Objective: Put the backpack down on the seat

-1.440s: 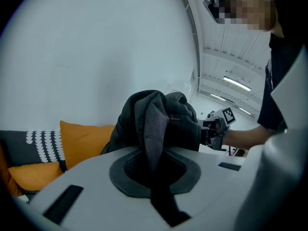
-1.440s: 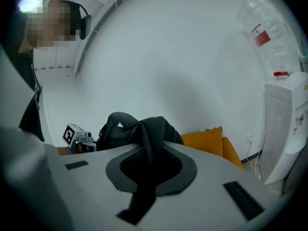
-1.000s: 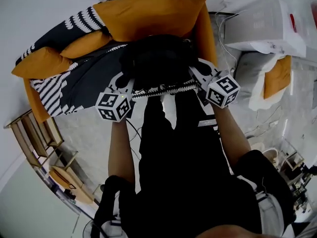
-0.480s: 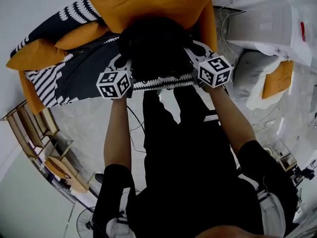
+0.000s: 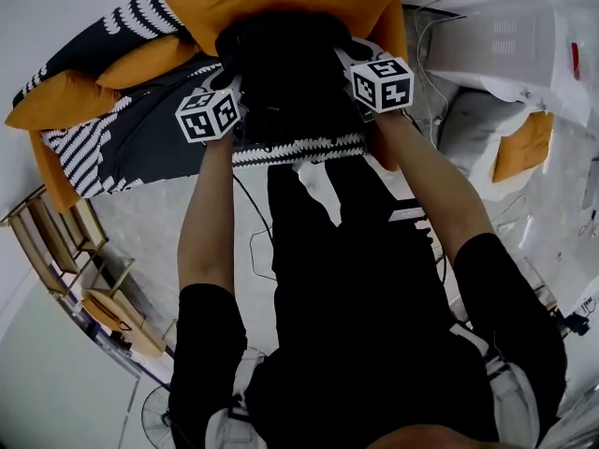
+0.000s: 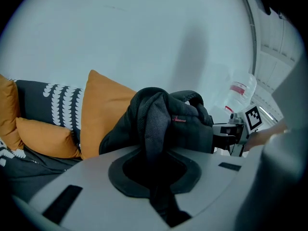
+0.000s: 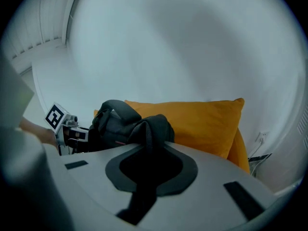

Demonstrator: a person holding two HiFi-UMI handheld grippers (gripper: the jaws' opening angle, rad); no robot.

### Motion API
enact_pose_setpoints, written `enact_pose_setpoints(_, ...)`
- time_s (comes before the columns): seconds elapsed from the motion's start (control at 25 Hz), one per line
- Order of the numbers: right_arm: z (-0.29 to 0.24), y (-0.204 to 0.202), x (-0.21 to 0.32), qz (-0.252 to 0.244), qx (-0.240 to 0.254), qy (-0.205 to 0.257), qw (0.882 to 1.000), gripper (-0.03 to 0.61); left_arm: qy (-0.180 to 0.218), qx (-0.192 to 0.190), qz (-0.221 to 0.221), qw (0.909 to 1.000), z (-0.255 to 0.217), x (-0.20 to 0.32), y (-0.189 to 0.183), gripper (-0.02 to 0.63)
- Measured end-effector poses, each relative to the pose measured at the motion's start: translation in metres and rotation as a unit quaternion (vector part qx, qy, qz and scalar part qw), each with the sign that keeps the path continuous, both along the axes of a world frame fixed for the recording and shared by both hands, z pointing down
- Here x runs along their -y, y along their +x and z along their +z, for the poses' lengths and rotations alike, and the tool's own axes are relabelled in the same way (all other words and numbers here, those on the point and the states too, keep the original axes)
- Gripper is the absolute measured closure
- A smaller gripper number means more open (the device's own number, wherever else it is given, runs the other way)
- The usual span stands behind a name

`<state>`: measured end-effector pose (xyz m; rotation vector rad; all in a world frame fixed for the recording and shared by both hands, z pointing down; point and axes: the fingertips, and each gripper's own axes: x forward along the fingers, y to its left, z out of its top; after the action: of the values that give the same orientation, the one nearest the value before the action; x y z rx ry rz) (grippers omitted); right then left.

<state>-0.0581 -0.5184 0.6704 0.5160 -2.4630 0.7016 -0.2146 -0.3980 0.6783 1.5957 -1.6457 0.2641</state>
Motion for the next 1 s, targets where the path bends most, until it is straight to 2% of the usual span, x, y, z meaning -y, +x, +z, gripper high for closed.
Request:
enact_pose_setpoints(0.12,0.017,-0.005,0.012,0.011,-0.017,0.001,1.0,0.528,-0.016,0.0,0.003,0.9999,0.011,0.009,-0.002,0.572)
enact_pose_setpoints(0.32,0.042,-0.015,0.017,0.012,-0.052,0.012,0.999,0.528,-0.061,0.034,-0.017,0.9974,0.034,0.015,-0.012,0.568)
enact_pose_setpoints(0.6,0.06,-0.015,0.023,0.008,-0.057,-0.014,0.998,0.528,-0.064,0.031,-0.012,0.9974,0.048,0.021,-0.011,0.566)
enact_pose_setpoints(0.64,0.061,-0.016,0.022,0.004,-0.053,-0.02,0.998,0.517,-0.063,0.03,-0.009,0.9975,0.048,0.022,-0.012,0.566)
enact_pose_setpoints(0.72,0.064,-0.015,0.02,-0.005,-0.048,-0.033,0.998,0.453,-0.063,0.031,-0.001,0.9975,0.048,0.023,-0.012,0.565)
enact_pose_setpoints(0.88,0.065,0.001,0.012,-0.015,-0.053,-0.051,0.997,0.407,-0.076,0.023,0.006,0.9968,0.05,0.008,-0.014,0.453)
enact_pose_setpoints(1.0,0.059,0.028,0.006,-0.013,-0.058,-0.047,0.997,0.405,-0.082,0.013,0.002,0.9966,0.049,-0.015,-0.02,0.442)
